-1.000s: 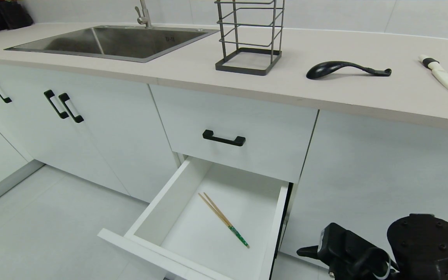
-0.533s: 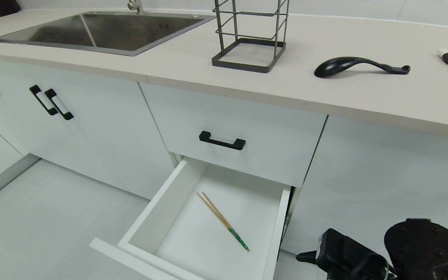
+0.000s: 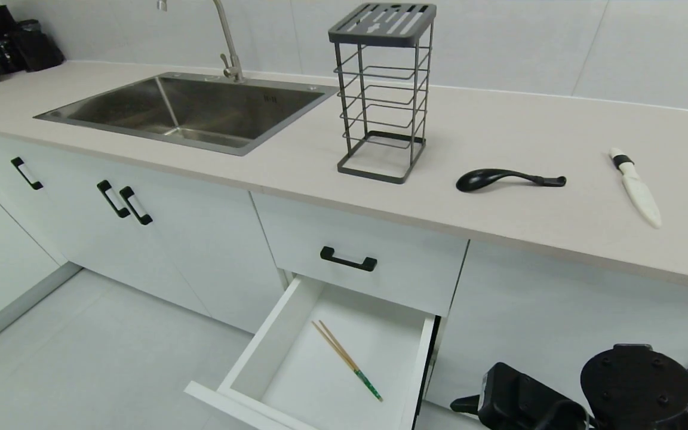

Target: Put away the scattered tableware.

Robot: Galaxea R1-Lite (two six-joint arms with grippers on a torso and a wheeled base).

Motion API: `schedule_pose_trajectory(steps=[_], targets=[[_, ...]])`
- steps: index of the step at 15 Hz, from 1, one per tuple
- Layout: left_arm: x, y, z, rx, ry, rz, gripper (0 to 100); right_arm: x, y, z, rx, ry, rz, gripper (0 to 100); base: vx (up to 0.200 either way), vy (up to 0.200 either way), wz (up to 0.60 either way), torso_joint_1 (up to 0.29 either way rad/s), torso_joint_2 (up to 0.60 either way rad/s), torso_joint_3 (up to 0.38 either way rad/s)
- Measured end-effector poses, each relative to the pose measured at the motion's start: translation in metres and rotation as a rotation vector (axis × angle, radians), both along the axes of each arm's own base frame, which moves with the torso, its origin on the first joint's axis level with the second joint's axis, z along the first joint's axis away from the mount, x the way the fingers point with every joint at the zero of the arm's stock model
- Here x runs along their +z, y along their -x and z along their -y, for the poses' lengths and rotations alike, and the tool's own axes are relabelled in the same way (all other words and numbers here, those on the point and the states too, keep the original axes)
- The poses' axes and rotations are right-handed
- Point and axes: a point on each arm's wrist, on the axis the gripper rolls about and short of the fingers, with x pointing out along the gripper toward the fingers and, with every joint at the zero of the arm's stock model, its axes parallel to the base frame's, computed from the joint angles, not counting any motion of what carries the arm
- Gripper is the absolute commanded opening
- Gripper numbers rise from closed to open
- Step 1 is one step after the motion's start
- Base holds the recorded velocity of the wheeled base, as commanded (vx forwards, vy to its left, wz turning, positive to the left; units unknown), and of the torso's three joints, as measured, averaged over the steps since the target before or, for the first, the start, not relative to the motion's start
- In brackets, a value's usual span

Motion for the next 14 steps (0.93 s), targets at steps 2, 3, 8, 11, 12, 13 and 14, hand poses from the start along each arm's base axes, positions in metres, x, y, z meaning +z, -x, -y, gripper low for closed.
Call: schedule_pose_trajectory(steps=[2,3,8,11,12,13,14], targets=[[0.000,0.000,0.000,0.000,0.000,0.000,100,-0.002,0.000,-0.002,0.009,0.004,-0.005,100,0.000,0.000,0.00,0.085,-0.49,-0.212],[0.000,0.000,0.000,0.000,0.000,0.000,100,-0.003,0.000,-0.003,0.012,0.002,-0.005,100,0.000,0.000,0.00,0.242,-0.51,-0.212],[0.000,0.000,0.000,0.000,0.000,-0.002,100,0.008,-0.012,-0.017,0.004,-0.049,0.022,100,0.000,0.000,0.00,0.356,-0.50,-0.237],[0.000,0.000,0.000,0.000,0.000,-0.001,100,0.031,-0.036,-0.037,-0.018,-0.126,0.083,100,0.000,0.000,0.00,0.284,-0.53,-0.253],[0.000,0.000,0.000,0.000,0.000,0.000,100,0.040,-0.048,-0.045,-0.033,-0.150,0.108,100,0.000,0.000,0.00,0.281,-0.53,-0.261],[0.000,0.000,0.000,0.000,0.000,0.000,100,0.048,-0.060,-0.050,-0.047,-0.161,0.132,100,0.000,0.000,0.00,0.276,-0.53,-0.246],[0.000,0.000,0.000,-0.001,0.000,0.000,100,0.053,-0.071,-0.054,-0.059,-0.161,0.154,100,0.000,0.000,0.00,0.290,-0.54,-0.256]])
